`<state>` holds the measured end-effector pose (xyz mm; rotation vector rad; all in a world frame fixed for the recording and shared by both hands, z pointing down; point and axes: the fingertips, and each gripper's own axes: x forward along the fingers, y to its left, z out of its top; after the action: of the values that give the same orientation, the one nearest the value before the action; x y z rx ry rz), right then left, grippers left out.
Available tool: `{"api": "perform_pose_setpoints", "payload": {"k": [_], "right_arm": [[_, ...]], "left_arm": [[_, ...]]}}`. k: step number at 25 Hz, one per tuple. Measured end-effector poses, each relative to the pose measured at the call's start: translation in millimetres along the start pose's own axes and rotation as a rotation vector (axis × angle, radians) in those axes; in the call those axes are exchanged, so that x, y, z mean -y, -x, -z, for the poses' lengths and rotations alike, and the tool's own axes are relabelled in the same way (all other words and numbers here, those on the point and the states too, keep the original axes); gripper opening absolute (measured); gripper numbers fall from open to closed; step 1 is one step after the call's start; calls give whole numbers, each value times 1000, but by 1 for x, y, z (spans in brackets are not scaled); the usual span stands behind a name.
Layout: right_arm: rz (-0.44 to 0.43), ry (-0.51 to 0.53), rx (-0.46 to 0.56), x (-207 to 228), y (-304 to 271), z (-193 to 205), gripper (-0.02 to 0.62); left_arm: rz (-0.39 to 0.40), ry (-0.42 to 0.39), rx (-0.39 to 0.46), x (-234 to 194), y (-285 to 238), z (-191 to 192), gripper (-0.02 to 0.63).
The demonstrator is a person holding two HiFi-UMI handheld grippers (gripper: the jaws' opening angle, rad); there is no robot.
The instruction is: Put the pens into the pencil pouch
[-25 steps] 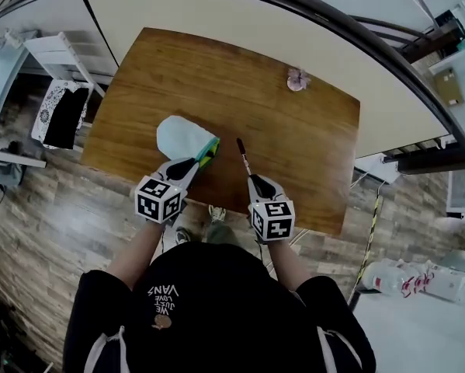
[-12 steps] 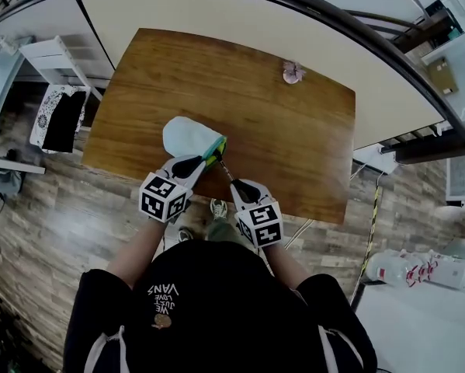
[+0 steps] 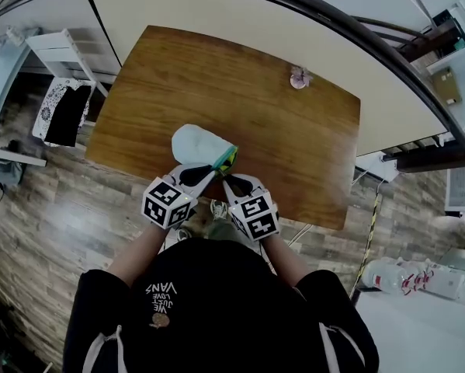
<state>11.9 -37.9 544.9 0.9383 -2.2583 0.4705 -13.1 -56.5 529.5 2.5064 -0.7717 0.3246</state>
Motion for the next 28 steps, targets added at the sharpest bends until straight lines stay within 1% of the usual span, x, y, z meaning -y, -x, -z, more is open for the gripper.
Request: {"api": "perform_pose_setpoints", "payload": {"k": [5,8,12,13,14,16,19,22,28], "right_arm": [[-17,32,-4,2,-14,-8,44],[-34,40,10,3,-21,-15,44],[-57,-16,56,7,-30,-20,44],[-60,-31,63,8,-31,-21,56],[-61,-41,69,10,-31,-21,81],[-56,-58,87,14,-28,-21,104],[-35,-102,135,25,-18,-26,115],[12,-171,183,43,-1,-26,115],[112,-298,201,83,23,-3,115]], "left_arm": [[39,31,16,9,0,3,44],[63,52,41,14,0,-1,44],[57,81,68,8,3,-7,44],[55,81,68,7,3,-8,44],[53,80,68,5,3,-9,44],[51,81,71,3,1,-11,44],[50,83,82,0,-3,-17,44],[55,71,84,-3,-8,-24,44],[71,30,83,-11,-27,-42,44]]}}
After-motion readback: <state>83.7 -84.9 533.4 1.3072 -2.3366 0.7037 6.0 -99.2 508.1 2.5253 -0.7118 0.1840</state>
